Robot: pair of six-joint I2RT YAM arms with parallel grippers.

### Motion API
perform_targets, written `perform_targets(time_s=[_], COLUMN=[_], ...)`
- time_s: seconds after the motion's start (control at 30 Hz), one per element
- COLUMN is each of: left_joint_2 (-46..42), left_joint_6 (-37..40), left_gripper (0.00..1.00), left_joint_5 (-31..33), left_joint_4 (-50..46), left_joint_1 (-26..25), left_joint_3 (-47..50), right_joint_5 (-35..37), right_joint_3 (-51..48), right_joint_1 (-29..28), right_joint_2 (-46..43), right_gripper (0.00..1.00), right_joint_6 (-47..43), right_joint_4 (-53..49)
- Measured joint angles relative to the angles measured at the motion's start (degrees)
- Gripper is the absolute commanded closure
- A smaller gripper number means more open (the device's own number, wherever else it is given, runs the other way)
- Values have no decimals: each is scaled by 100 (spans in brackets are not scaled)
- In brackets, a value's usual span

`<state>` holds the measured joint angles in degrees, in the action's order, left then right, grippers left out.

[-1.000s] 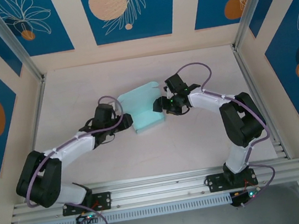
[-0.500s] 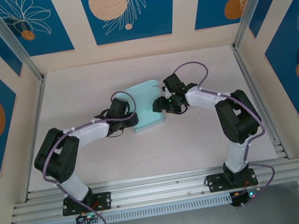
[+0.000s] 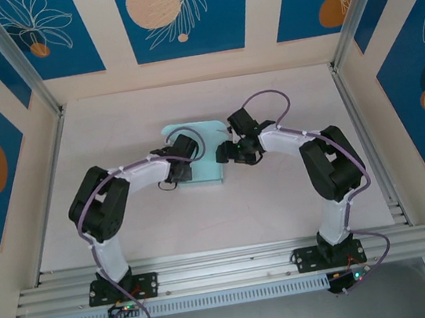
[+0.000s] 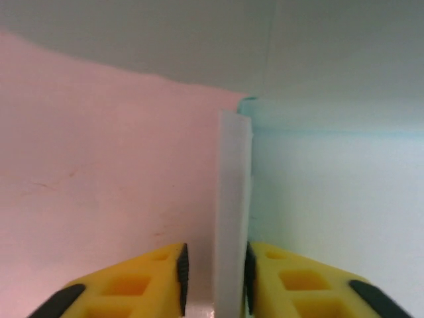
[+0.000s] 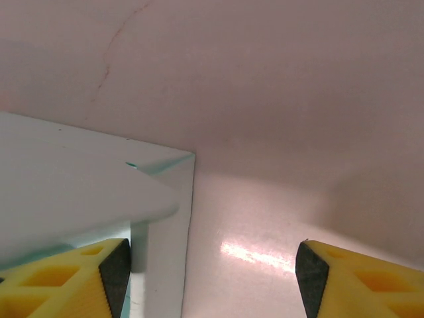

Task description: Fold the paper box

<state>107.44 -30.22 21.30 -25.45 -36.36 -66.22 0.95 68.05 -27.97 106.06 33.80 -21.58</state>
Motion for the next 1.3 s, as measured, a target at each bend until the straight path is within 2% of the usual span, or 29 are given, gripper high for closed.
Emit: perform_targets(time_s=[0.27,0.43,0.6,0.7,0.8,1.03,1.17,1.3], left_joint_2=[466,702,977,1139,1128,1069,1029,833], left_joint_6=[229,205,120,52,20,87,234,387], left_gripper=[83,98,99,93,79,73,63,56], left_joint_5=[713,1058,1528,1792,1825,2087,2114,1873], left_joint_4=[-852,-1233,-1628,-1810,-1773,-1777,-1856,-1899], left_joint_1=[-133,-192,-337,-431,-444,-428,-424,-415], left_joint_3=[-586,-881,-1152,-1285,-1235,-1082,-1080,-1078], right_joint_5=[63,151,173,188,212,260,332,382], right_joint_3=[-323,-422,-437,-466,-531,-645,-671,-671], right_joint_1=[129,197,219,238,271,326,334,334], right_joint_2=[-417,-728,-826,-870,-957,-1145,-1255,-1419], right_gripper=[32,32,32,32,32,32,32,31], right_joint_6=[116,177,221,240,247,260,256,234], right_joint_4=[28,22,7,-13,-48,-81,-122,-203])
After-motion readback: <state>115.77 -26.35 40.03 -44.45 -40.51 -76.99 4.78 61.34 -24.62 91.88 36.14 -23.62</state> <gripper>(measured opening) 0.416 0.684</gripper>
